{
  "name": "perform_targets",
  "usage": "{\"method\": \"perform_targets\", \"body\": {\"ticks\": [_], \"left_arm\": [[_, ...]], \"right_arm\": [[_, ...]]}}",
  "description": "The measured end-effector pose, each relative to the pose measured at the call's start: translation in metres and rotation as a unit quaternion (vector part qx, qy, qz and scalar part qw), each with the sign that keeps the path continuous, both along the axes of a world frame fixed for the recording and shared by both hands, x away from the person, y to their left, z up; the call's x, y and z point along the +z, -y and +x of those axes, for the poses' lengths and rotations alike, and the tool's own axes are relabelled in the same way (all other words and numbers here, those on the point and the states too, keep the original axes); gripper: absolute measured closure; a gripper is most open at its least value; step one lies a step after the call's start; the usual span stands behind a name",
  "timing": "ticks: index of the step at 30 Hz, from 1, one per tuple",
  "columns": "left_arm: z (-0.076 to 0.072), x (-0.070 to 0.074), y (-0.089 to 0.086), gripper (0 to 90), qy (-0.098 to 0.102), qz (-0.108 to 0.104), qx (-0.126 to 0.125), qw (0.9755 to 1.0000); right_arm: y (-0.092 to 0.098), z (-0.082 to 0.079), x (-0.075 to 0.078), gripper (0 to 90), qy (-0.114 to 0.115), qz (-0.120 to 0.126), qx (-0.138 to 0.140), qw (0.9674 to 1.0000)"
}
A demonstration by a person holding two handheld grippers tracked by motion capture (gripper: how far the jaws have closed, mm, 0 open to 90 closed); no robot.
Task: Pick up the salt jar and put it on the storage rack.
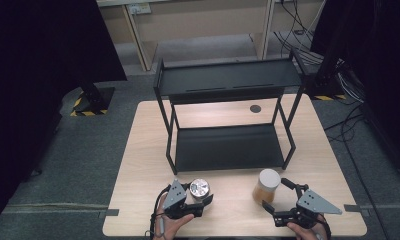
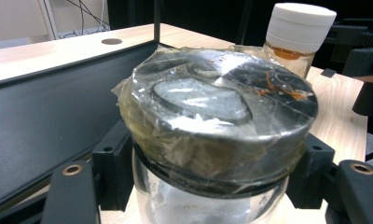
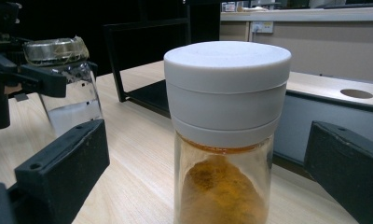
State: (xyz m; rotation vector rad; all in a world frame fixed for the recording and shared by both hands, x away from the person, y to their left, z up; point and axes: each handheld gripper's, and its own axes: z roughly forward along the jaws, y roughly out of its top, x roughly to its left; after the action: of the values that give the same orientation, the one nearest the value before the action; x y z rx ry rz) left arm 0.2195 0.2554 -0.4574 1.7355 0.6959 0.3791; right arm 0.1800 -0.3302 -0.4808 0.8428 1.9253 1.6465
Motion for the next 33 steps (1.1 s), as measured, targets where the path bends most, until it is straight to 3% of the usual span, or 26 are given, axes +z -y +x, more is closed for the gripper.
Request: {"method": "perform_targets", "body": {"ticks": [13, 33], "left_arm": [[0.011, 0.019, -0.001, 30.8, 0.009, -0.004, -0.006, 0.9999], [0.035, 0.074, 0.001, 30.8, 0.043, 0.003, -0.011, 0.9990]], "right_arm": [[0.001, 0.000, -0.001, 0.3, 0.001, 0.003, -0.002, 1.0000], [0.001, 0.000, 0.000, 0.3, 0.000, 0.005, -0.002, 1.0000]]}}
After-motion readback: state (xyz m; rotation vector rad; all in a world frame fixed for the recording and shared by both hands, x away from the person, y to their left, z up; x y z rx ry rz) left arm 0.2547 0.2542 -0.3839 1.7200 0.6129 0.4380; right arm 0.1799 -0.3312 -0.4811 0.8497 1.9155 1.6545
